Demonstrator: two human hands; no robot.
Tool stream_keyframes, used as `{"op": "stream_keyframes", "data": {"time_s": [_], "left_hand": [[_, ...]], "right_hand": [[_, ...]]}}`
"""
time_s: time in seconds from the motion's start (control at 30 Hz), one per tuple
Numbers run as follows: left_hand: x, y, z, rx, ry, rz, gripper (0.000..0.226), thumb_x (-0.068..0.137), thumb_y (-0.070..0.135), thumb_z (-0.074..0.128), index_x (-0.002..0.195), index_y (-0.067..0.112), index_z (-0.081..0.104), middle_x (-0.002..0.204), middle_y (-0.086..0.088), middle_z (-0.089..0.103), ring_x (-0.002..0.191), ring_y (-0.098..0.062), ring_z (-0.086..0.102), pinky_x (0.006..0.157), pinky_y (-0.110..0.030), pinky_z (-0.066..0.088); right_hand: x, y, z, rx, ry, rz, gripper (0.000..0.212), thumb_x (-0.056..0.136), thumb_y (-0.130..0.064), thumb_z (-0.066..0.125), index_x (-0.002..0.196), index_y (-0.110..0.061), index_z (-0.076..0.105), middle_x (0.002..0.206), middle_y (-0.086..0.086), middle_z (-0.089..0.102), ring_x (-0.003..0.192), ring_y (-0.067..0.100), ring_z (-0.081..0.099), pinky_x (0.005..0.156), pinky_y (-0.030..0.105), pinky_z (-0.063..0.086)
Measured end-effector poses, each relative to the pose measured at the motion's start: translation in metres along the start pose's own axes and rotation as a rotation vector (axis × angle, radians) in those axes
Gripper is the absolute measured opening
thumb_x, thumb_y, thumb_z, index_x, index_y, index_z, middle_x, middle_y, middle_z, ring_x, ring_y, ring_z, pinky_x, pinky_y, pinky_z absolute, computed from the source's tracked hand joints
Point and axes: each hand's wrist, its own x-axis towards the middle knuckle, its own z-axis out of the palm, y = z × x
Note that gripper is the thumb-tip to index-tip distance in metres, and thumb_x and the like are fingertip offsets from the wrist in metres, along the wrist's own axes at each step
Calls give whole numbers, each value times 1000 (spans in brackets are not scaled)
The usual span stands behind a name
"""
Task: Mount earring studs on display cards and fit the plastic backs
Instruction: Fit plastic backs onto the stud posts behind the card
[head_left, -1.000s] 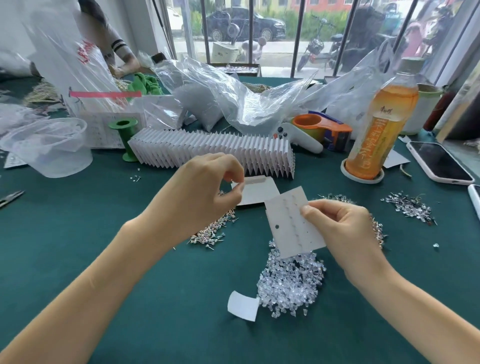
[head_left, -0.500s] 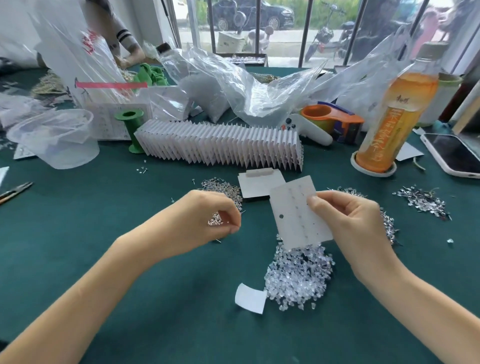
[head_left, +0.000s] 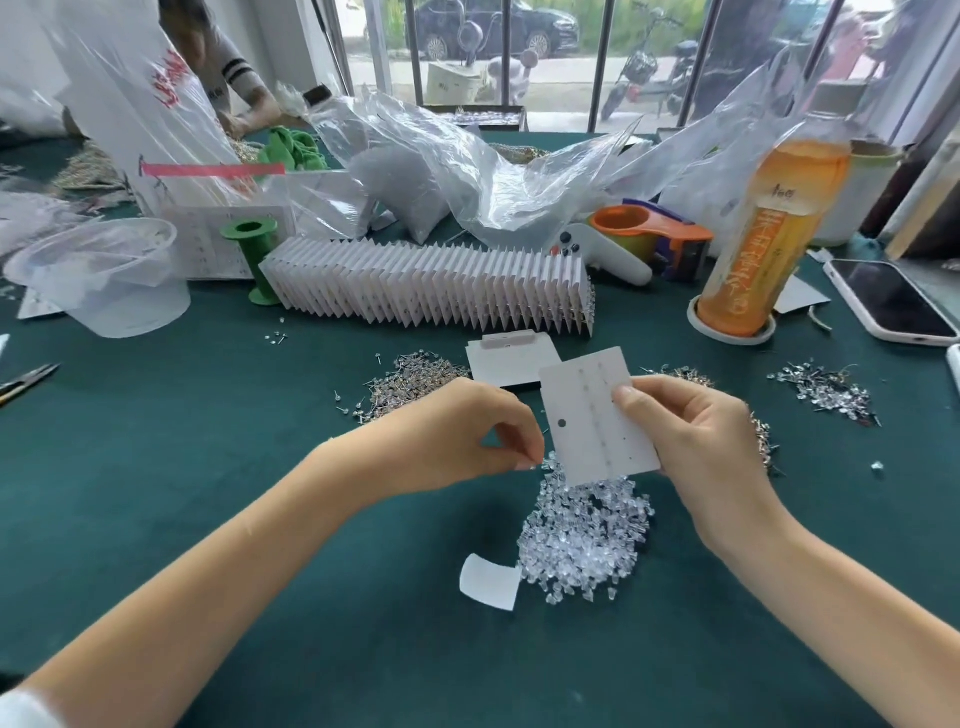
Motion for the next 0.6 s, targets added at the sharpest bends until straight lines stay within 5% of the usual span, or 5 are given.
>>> {"op": "stream_keyframes", "data": {"time_s": [0.13,0.27,0.4,0.6], "left_hand": [[1,-2,1,-93,-10,-23,12,83,8,70,87,18,75,79,17,70,70,7,58,66,-8,40],[-1,-6,-5,-137,145,-93,6,83,14,71,85,19,75,75,9,71,62,1,56,59,-21,46],[0,8,-7,-91,464,-27,8,83,12,71,83,20,69,73,14,66,65,2,56,63,-11,42],[11,29,9,74,496,99,16,82,11,70,97,15,65,82,9,65,76,5,57,66,-7,42]], "right_hand": [[-1,0,-1,-3,-13,-1,24,87,-11,66,68,-24,73,70,-13,72,63,-3,64,55,12,49],[-1,-3,-1,-9,-18,-23,23,87,-8,66,72,-24,72,68,-16,71,62,-6,63,52,8,45],[-4,-6,1,-5,-27,-40,25,87,-5,66,74,-26,71,68,-19,71,62,-7,64,52,8,46],[-8,-7,3,-82,-73,-85,21,86,-9,67,75,-26,72,72,-13,73,65,-1,66,56,11,48]]}}
